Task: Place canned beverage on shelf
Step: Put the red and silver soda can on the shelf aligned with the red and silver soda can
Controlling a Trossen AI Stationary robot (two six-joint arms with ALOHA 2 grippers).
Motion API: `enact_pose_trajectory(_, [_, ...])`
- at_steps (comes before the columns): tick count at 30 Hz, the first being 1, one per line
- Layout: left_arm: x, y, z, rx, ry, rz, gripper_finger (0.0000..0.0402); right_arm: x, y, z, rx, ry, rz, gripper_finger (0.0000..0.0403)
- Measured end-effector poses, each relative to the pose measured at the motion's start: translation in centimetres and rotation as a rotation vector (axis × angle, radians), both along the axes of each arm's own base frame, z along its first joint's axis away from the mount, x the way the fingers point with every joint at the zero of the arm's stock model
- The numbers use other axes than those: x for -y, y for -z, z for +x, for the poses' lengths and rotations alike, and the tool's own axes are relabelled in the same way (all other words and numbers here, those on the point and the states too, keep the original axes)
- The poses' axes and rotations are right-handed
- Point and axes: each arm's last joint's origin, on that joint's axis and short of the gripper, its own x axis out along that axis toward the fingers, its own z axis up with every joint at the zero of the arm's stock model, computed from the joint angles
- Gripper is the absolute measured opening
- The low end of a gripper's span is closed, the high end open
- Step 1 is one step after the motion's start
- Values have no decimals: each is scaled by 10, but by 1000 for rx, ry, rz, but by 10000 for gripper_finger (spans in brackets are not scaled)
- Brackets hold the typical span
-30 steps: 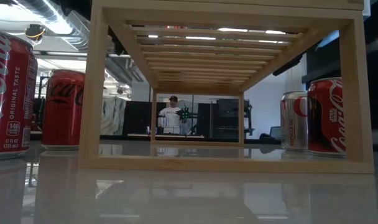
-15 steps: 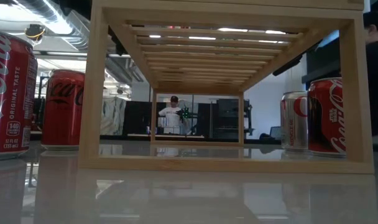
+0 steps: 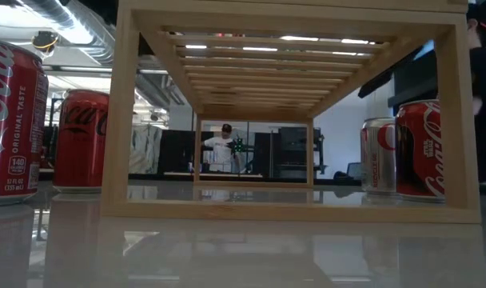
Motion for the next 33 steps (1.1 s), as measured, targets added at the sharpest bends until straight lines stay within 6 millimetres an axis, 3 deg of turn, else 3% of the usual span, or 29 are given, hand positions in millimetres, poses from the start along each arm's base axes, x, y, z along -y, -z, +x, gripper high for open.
enact_pose_trajectory(5, [2, -6, -11, 12, 1, 1, 163, 0, 1, -1, -11, 0, 6, 376])
enact_pose_trajectory(14, [3, -6, -12, 16, 2, -5, 163, 0, 1, -1, -15, -7, 3, 376])
enact_pose_trajectory(33, [3, -6, -12, 16, 2, -5, 163, 0, 1, -1, -19, -388, -289, 376])
